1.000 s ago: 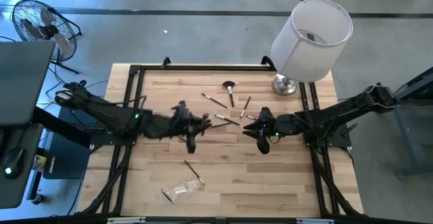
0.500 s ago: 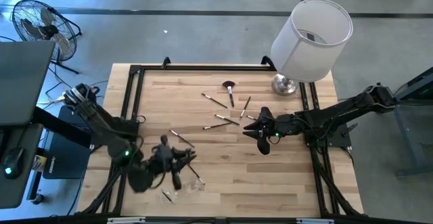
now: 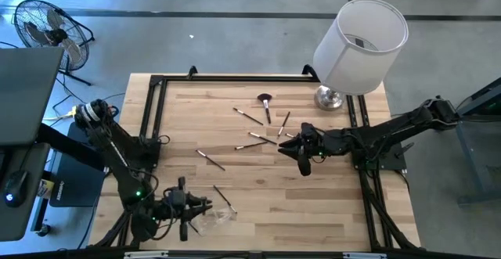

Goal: Pick & Place Makeup Supplies
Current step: Put the silver makeup brush into the transparent organizer

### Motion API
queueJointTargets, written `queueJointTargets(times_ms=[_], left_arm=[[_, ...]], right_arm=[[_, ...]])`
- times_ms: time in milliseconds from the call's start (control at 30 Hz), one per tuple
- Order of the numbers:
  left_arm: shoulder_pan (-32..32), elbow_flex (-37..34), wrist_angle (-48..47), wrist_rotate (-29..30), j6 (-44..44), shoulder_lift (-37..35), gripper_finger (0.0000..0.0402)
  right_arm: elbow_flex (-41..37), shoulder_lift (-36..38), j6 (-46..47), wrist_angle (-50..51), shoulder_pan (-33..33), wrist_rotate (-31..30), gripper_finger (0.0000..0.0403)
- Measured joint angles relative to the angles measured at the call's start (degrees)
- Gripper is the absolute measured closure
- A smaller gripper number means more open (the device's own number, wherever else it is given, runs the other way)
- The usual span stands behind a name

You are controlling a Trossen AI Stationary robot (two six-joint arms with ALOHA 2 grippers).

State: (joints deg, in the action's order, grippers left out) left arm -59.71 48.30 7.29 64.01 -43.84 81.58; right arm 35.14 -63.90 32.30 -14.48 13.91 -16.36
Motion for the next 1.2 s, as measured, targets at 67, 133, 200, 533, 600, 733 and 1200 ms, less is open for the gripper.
queueJointTargets(times_ms=[67, 133, 200, 533, 600, 733, 1200], left_arm=[[-0.5, -2.9, 5.0, -2.6, 0.8, 0.0, 0.0363], [-0.4, -6.0, 12.0, -5.4, 3.4, 0.0, 0.0363], [-0.3, -9.0, 19.1, -7.9, 8.0, 0.0, 0.0363], [-0.3, -22.3, 44.0, -17.5, 20.5, 0.0, 0.0363], [-0.3, -23.5, 45.5, -19.2, 23.3, 0.0, 0.0363], [1.5, -24.9, 45.6, -23.6, 25.5, 0.0, 0.0363], [10.4, -25.1, 45.3, -42.5, 25.4, 0.0, 0.035]], right_arm=[[0.0, 0.0, 1.1, -0.6, 0.0, -0.2, 0.0307], [0.0, 0.0, 2.8, -0.5, 0.0, -1.4, 0.0307], [0.0, 0.0, 4.4, -0.5, 0.0, -2.2, 0.0307], [0.0, 0.0, 10.2, -0.5, 0.0, -4.9, 0.0307], [0.0, 0.0, 11.3, -0.5, 0.0, -5.2, 0.0307], [0.0, 0.0, 12.8, -0.5, 0.0, -5.9, 0.0307], [0.0, 0.0, 15.4, -1.4, 0.0, -5.9, 0.0307]])
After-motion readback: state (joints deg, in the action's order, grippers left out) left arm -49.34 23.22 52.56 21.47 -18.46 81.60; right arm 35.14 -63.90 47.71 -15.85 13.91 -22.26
